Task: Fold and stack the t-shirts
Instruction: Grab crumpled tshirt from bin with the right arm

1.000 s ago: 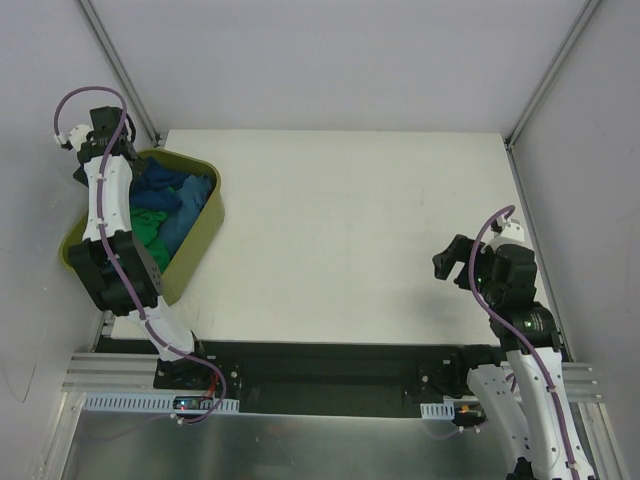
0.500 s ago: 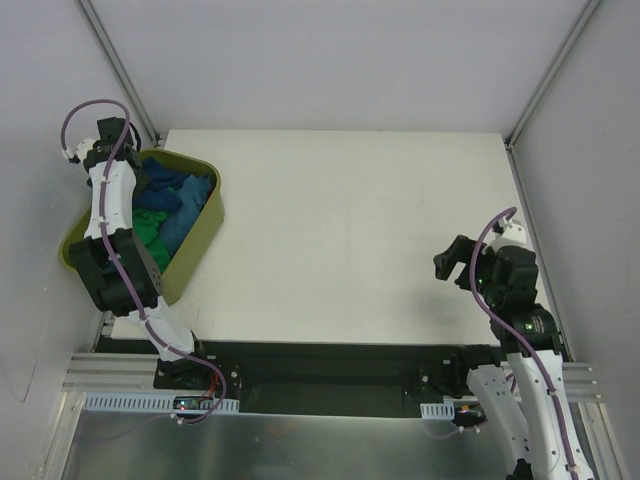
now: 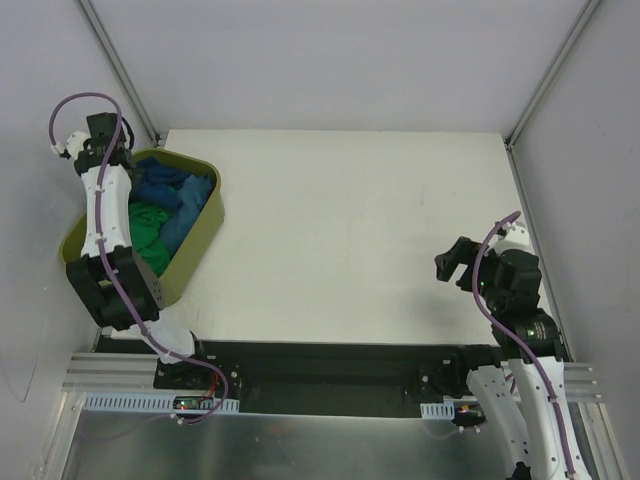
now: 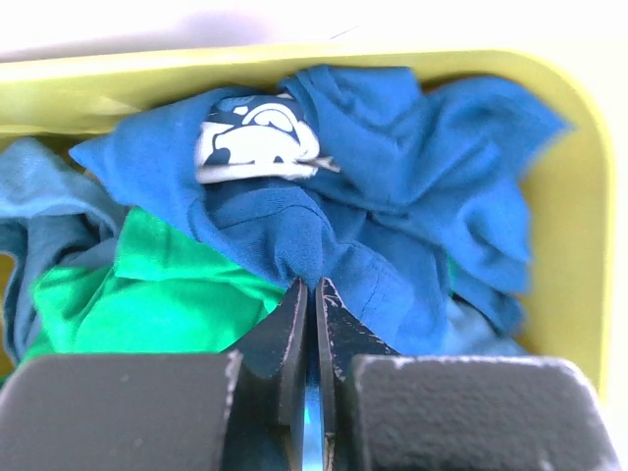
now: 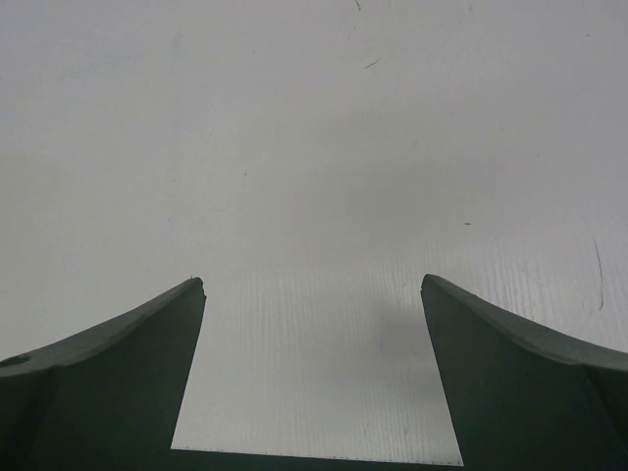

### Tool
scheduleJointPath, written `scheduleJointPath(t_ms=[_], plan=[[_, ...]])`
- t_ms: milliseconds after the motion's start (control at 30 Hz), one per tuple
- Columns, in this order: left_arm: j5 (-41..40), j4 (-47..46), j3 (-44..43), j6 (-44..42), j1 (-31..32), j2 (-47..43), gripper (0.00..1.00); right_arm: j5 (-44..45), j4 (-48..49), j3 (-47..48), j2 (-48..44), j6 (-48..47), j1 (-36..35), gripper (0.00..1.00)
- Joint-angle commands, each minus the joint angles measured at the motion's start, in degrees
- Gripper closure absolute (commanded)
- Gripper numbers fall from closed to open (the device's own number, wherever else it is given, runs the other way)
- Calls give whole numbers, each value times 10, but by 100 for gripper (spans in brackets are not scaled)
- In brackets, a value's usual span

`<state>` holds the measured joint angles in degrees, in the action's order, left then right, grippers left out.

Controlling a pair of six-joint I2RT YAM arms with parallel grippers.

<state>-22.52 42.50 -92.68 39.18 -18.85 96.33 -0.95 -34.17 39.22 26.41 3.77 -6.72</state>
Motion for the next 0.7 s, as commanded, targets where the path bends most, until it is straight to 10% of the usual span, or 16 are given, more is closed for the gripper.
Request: scheduleJointPath(t_ms=[0,400,667], plan=[[21,-1,-33,-3,1,-126,100,-8,2,26,-9,-9,1,3],[92,-71,-21,-44,78,-250,100,-54,20,22,-1,-14,0,3],[212,-196,-172,-123,110,-298,100,-85,30,15,-5,-17,0,3]])
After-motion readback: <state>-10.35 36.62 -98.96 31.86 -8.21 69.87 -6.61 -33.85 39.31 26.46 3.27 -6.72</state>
